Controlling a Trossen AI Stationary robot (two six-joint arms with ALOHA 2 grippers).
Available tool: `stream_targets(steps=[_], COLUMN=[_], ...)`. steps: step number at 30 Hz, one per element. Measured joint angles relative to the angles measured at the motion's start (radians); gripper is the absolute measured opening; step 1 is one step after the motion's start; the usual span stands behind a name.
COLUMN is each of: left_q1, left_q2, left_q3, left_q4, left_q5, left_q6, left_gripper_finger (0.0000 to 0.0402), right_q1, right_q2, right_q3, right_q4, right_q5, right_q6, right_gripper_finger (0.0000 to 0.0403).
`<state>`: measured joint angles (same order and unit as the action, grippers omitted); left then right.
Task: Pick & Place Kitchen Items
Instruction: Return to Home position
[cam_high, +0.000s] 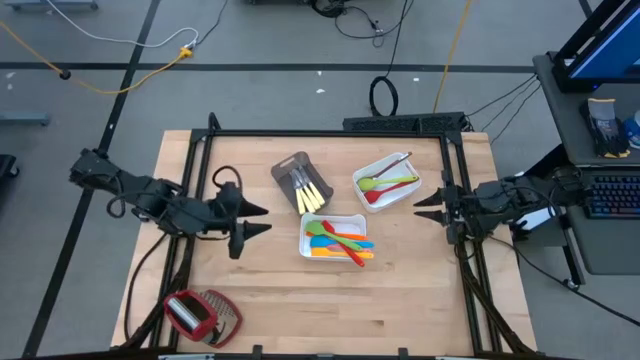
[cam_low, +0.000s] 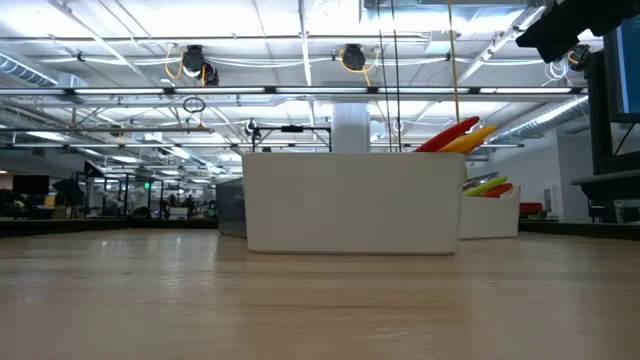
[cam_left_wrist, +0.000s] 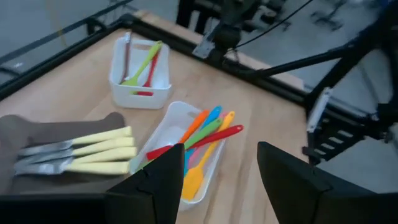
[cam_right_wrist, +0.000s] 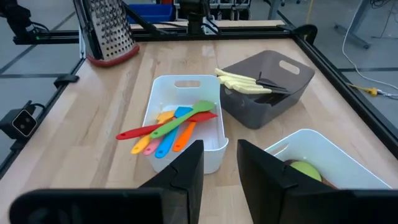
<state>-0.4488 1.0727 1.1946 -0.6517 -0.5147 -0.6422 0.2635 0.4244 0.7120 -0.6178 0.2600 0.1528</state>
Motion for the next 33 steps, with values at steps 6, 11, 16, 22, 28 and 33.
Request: stream_targets(steps=[6, 11, 16, 22, 28, 33], left_q1=[0.0, 0.0, 0.0, 0.0, 0.0, 0.021], left_q2=[-0.11, -0.17, -0.229, -0.344, -0.498, -0.586], left_q3=[-0.261, -0.414, -0.508, -0.637, -0.793, -0.899], left_q4=[0.26, 0.416, 0.493, 0.597, 0.67, 0.734], left_q5=[0.025, 0.025, 0.026, 0.021, 0.019, 0.016], left_q6=[0.038, 0.049, 0.097, 0.156, 0.17, 0.181], left_gripper_finger=[0.0207, 0.0207, 0.0207, 0.0207, 0.0207, 0.0207], right_q1=[0.0, 0.0, 0.0, 0.0, 0.0, 0.0], right_q2=[0.0, 0.0, 0.001, 0.0, -0.051, -0.128], right_q3=[0.0, 0.0, 0.0, 0.0, 0.0, 0.0], right_q4=[0.0, 0.023, 0.047, 0.048, 0.04, 0.035], right_q5=[0.0, 0.0, 0.0, 0.0, -0.002, -0.003], right_q6=[0.0, 0.0, -0.023, 0.022, 0.03, 0.014], right_gripper_finger=[0.0089, 0.0089, 0.0089, 0.0089, 0.0089, 0.0089])
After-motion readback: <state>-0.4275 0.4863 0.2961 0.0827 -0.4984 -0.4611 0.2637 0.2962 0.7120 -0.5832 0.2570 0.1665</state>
